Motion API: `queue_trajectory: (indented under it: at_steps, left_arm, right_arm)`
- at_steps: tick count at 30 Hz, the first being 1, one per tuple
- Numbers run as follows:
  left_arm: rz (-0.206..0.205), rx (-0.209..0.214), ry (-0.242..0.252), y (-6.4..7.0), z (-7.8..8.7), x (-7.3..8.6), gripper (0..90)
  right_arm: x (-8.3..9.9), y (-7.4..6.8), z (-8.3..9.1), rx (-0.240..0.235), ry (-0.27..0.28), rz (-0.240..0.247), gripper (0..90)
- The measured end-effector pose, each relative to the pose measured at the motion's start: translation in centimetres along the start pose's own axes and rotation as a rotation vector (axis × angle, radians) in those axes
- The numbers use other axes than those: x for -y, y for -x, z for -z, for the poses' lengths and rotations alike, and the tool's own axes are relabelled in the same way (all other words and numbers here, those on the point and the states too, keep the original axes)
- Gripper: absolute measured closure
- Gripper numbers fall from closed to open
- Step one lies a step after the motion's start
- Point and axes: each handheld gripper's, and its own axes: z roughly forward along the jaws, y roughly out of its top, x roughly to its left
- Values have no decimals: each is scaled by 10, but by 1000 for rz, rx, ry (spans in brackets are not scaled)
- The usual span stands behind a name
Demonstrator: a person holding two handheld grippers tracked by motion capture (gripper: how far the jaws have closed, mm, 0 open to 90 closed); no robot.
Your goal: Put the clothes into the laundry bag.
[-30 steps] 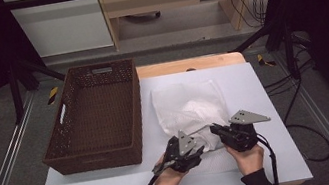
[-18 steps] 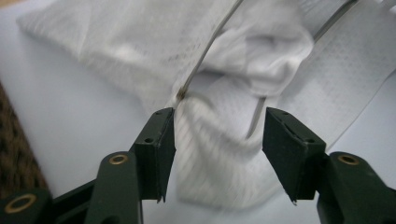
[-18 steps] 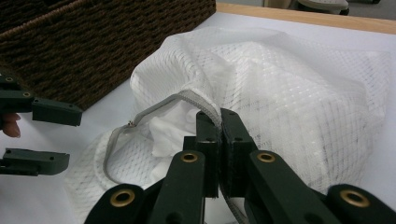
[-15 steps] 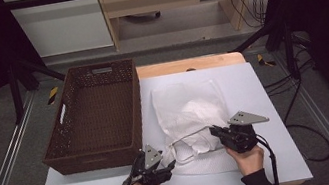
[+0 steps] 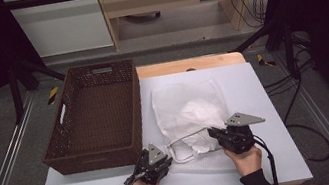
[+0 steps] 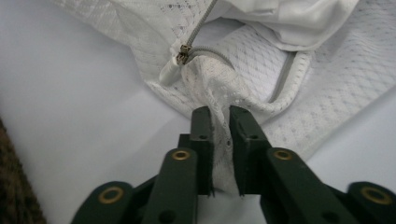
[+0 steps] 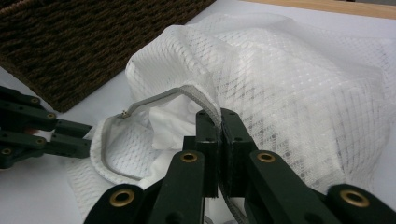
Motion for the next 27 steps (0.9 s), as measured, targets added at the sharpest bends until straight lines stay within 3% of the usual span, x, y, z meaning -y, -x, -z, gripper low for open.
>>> queue_trajectory:
  at_steps: [7,9,13,17,18,20,27]
  left_arm:
    - [-4,23,12,10,25,12,836]
    - [-16,17,21,13,25,16,834]
    - [7,36,15,9,18,18,834]
    - [9,55,40,5,17,22,823]
    - [9,55,40,5,17,22,822]
    - [-2,53,43,7,16,22,811]
    - [-4,52,47,7,16,23,804]
  right_arm:
    - [1,-2,-1,12,0,21,870]
    - [2,-2,-3,19,-6,22,857]
    - [5,-1,-8,34,-25,21,817]
    - [6,1,-8,51,-16,26,669]
    - [6,1,-8,51,-16,26,669]
    - [7,3,-6,52,-4,17,567]
    - [4,-1,7,-5,23,4,390]
